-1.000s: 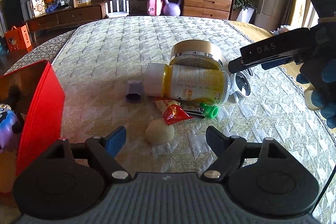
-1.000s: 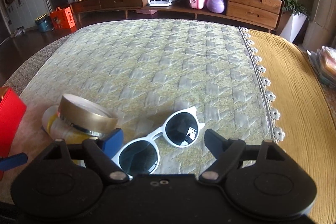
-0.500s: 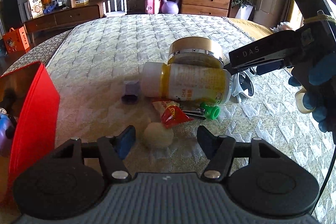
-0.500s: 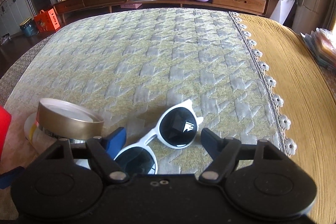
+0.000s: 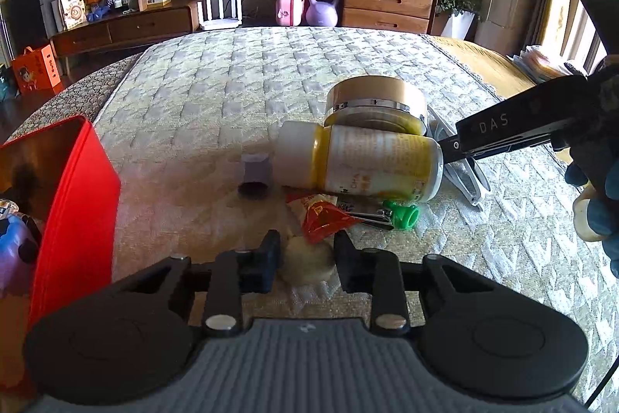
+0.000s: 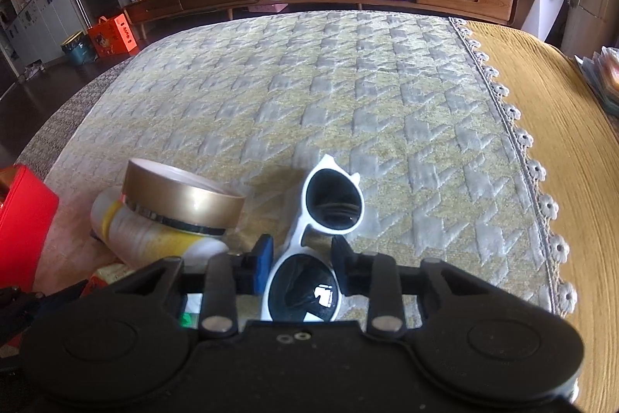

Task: Organize rigid objects

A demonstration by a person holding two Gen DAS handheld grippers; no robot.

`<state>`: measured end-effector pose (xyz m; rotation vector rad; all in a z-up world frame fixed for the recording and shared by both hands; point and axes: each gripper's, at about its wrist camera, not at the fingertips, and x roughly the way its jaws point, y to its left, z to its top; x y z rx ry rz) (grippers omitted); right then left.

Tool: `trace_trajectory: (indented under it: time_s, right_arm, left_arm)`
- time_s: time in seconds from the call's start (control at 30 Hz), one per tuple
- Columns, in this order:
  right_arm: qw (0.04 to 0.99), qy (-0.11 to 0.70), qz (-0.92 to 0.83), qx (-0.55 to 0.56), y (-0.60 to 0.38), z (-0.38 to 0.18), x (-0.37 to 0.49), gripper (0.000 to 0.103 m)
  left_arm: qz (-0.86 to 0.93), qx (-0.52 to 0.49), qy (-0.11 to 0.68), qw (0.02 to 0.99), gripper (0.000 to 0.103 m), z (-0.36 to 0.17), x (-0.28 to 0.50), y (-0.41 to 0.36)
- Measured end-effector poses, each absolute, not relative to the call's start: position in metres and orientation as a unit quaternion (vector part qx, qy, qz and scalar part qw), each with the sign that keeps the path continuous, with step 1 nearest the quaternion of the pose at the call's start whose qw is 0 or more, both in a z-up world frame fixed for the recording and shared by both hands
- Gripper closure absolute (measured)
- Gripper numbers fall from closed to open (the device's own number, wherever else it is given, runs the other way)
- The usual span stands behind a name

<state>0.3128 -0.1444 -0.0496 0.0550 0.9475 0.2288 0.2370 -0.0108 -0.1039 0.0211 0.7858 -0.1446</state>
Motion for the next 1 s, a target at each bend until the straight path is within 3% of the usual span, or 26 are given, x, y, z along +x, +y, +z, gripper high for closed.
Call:
trace_trajectory:
  time_s: [0.17,0.3,0.47,1.0]
  right_arm:
    - [0.881,0.456,0.12,0.028,-0.144,-0.046,0.303,0.075]
    - [0.881,0.453,0.131,0.033,-0.147,-0.037,0.291,0.089]
    - [0.879,0.451,0.148,0.037,-0.153,-0.029,0.274,0.098]
    - [0.88,0.442,0.169,0.027,-0.156,-0.016,0.241,0.099]
  left_arm:
    - [-0.066,0.005,0.386,0.92,0.074,-0.103,0.232,-0.009]
    - [-0.064,0.003,0.388,0.919,0.074,-0.1,0.223,-0.007]
    - [-0.06,-0.002,0.388,0.92,0.074,-0.096,0.212,-0.002]
    - [-0.068,-0.034,0.393,0.916,0.073,-0.08,0.203,0.005]
